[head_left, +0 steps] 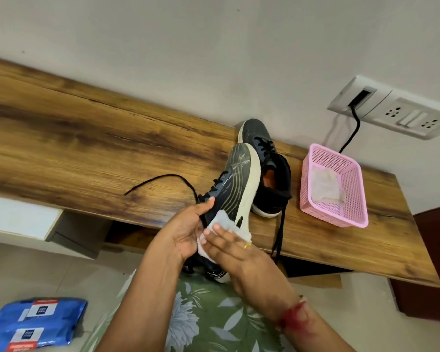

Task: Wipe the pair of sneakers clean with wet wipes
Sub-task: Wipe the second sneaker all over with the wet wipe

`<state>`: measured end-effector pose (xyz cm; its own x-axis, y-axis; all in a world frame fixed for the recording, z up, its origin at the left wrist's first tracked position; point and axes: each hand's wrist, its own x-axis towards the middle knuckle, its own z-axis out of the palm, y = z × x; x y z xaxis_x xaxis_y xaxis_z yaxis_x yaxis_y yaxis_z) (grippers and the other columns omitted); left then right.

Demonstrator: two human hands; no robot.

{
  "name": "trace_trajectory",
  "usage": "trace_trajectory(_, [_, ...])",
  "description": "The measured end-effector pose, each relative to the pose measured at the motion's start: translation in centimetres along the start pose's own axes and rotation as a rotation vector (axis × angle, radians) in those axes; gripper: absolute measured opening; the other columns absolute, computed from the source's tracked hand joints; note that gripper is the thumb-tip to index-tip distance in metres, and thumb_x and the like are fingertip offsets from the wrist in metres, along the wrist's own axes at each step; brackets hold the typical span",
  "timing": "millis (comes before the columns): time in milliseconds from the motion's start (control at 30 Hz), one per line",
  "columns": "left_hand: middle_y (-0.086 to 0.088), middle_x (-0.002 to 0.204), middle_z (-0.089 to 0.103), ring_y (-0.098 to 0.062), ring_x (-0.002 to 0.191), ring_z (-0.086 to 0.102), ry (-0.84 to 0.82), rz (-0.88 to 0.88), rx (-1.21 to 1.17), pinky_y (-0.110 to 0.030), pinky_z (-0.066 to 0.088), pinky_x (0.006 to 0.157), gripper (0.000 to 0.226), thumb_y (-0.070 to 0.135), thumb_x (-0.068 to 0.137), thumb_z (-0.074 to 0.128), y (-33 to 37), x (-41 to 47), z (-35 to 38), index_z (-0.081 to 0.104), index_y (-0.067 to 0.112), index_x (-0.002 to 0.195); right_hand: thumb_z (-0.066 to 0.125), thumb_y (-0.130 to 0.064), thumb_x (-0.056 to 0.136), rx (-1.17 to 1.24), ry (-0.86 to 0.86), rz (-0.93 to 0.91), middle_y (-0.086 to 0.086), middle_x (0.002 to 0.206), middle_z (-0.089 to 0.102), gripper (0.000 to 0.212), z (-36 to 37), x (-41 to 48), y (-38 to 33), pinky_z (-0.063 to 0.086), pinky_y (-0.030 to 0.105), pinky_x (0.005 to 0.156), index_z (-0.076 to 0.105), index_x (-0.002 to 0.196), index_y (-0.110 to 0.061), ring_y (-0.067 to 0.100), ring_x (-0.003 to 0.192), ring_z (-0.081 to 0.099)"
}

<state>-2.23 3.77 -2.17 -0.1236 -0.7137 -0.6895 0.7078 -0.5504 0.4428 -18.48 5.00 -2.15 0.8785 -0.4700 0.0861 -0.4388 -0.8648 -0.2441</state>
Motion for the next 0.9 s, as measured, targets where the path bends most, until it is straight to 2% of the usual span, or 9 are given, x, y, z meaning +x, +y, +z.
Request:
trace_trajectory(67, [-0.011, 0.071, 0.071, -0.017, 0.055, 0.066, -0.007, -0.025, 0.025, -0.026, 0.054, 0.058, 0.025, 0.026, 0.093, 0.056, 0.0, 0.0, 0.2, 0.066, 0.004, 0.084, 0.045, 0.0, 0.082, -0.037, -0.029, -0.089, 0.002, 0.139, 0.048, 0.054, -0.5, -0.3, 0.7, 0.032, 0.032, 0.109, 0.048, 0.134, -0.013, 0.017, 0.132, 0.04])
trace_trajectory(233, [-0.014, 0.084, 0.073, -0.017, 0.066, 0.071, -0.042, 0.036, -0.062, -0.028, 0.058, 0.067, 0.024, 0.019, 0.096, 0.051, -0.4, 0.2, 1.0, 0.067, 0.001, 0.094, 0.035, -0.001, 0.081, 0.053, 0.078, 0.169, 0.007, 0.14, 0.046, 0.056, -1.1, 1.6, 3.5, 0.038, 0.037, 0.105, 0.046, 0.136, -0.009, 0.017, 0.132, 0.04])
trace_trajectory(333, [-0.012, 0.072, 0.072, -0.016, 0.058, 0.068, -0.002, 0.004, -0.082, -0.025, 0.057, 0.062, 0.024, 0.019, 0.096, 0.051, -0.1, 0.1, 0.5, 0.065, 0.001, 0.089, 0.034, -0.005, 0.087, 0.021, -0.023, 0.03, 0.001, 0.145, 0.039, 0.055, -0.1, -0.7, 1.1, 0.024, 0.029, 0.113, 0.036, 0.14, -0.014, 0.014, 0.138, 0.028])
trace_trajectory(433, [-0.011, 0.073, 0.073, -0.014, 0.062, 0.07, -0.006, 0.045, -0.084, -0.023, 0.056, 0.071, 0.023, 0.016, 0.096, 0.049, 0.0, 0.1, 0.7, 0.065, 0.0, 0.092, 0.039, -0.013, 0.094, 0.007, -0.057, -0.104, 0.001, 0.144, 0.041, 0.045, 0.2, -2.1, 0.4, 0.019, 0.029, 0.115, 0.039, 0.14, -0.013, 0.016, 0.138, 0.028])
trace_trajectory(500, [-0.01, 0.072, 0.072, -0.016, 0.061, 0.069, -0.011, 0.031, -0.038, -0.023, 0.056, 0.066, 0.023, 0.02, 0.096, 0.052, -0.2, 0.2, 0.9, 0.065, 0.001, 0.092, 0.04, -0.006, 0.088, -0.017, 0.014, -0.037, 0.002, 0.142, 0.044, 0.05, 0.1, -1.2, 1.1, 0.023, 0.028, 0.113, 0.043, 0.138, -0.012, 0.015, 0.135, 0.033])
trace_trajectory(600, [-0.012, 0.083, 0.068, -0.02, 0.073, 0.065, -0.014, -0.032, -0.001, -0.031, 0.054, 0.08, 0.029, 0.029, 0.092, 0.056, -0.1, 0.3, 0.8, 0.064, 0.003, 0.103, 0.041, 0.005, 0.079, 0.096, 0.142, 0.176, 0.003, 0.143, 0.043, 0.061, 0.4, 0.7, 1.0, 0.028, 0.032, 0.111, 0.044, 0.137, -0.011, 0.016, 0.135, 0.035])
trace_trajectory(733, [-0.012, 0.071, 0.071, -0.018, 0.057, 0.068, -0.002, -0.027, -0.058, -0.025, 0.057, 0.058, 0.025, 0.023, 0.094, 0.054, 0.1, 0.1, 0.5, 0.065, 0.001, 0.09, 0.043, 0.002, 0.079, 0.078, 0.092, 0.166, 0.002, 0.142, 0.045, 0.059, 1.5, -0.5, -0.8, 0.022, 0.026, 0.113, 0.048, 0.136, -0.013, 0.013, 0.135, 0.033])
trace_trajectory(833, [-0.012, 0.075, 0.073, -0.015, 0.063, 0.071, -0.007, 0.059, -0.107, -0.023, 0.057, 0.065, 0.021, 0.015, 0.096, 0.051, 0.1, 0.0, 0.6, 0.065, 0.0, 0.094, 0.041, -0.006, 0.086, 0.043, 0.024, -0.02, 0.002, 0.138, 0.05, 0.048, 0.9, -2.0, -0.7, 0.025, 0.026, 0.113, 0.053, 0.131, -0.013, 0.013, 0.133, 0.038])
trace_trajectory(900, [-0.013, 0.078, 0.073, -0.015, 0.065, 0.071, -0.019, 0.091, -0.118, -0.023, 0.058, 0.066, 0.022, 0.015, 0.096, 0.05, 0.2, -0.2, 0.8, 0.065, -0.001, 0.097, 0.04, -0.002, 0.084, 0.226, 0.071, 0.033, -0.001, 0.132, 0.056, 0.048, 0.0, -2.2, -0.7, 0.031, 0.022, 0.108, 0.059, 0.125, -0.015, 0.008, 0.128, 0.044])
